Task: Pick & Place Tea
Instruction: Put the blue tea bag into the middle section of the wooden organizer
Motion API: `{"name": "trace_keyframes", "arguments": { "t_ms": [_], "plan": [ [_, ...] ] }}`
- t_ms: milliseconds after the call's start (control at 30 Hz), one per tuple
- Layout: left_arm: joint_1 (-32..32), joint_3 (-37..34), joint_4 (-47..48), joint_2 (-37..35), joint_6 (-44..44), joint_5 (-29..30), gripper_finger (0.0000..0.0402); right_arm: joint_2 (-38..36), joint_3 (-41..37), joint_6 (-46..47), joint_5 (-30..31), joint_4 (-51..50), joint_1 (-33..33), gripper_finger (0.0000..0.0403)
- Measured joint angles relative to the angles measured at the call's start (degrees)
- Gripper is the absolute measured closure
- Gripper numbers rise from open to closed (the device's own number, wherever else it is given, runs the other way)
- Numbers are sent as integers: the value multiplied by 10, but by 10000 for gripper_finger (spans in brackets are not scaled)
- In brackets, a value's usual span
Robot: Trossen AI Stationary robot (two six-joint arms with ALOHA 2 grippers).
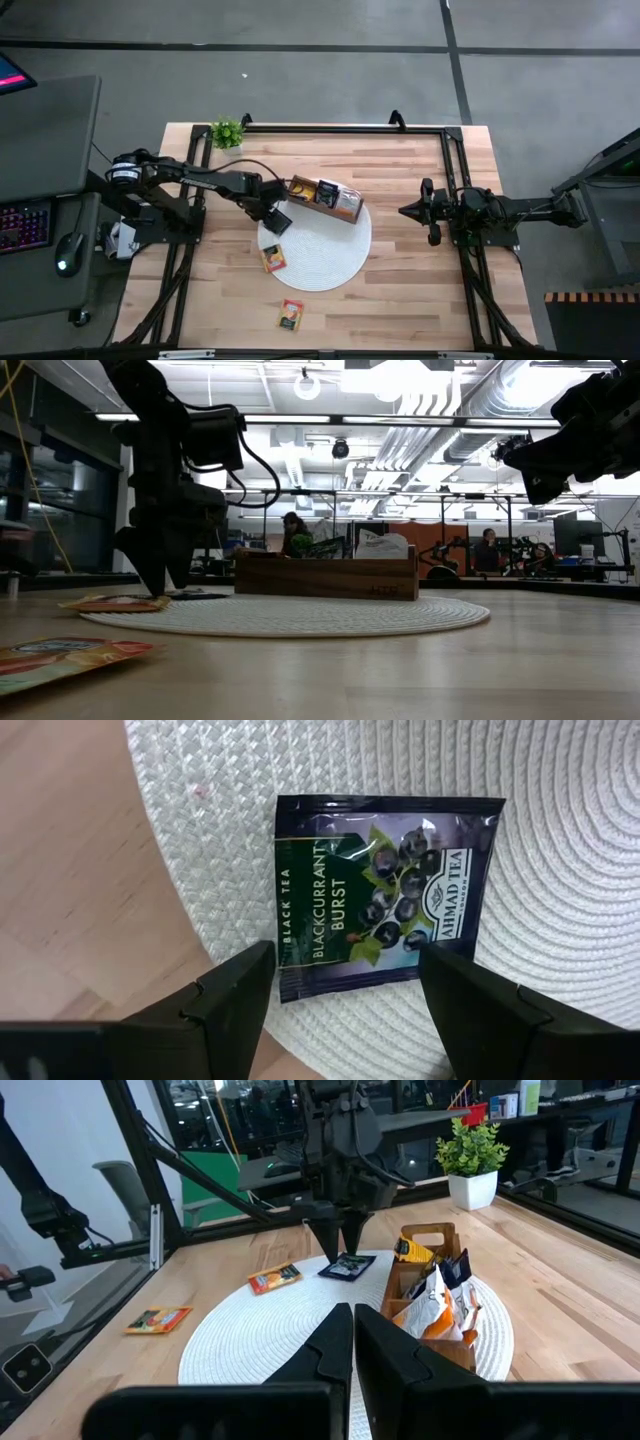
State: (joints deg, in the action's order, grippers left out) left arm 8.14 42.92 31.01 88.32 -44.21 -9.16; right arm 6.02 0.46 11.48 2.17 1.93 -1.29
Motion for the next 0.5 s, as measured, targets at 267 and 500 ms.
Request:
{"name": "trace_keyframes", "arguments": {
  "t_ms": [267, 500],
  "plan": [
    [0, -1, 3, 1, 1, 17, 162, 0, 0, 0, 0, 0, 0, 391],
    [0, -1, 6, 2, 2, 37, 239, 0, 0, 0, 0, 0, 0, 391]
  ]
}}
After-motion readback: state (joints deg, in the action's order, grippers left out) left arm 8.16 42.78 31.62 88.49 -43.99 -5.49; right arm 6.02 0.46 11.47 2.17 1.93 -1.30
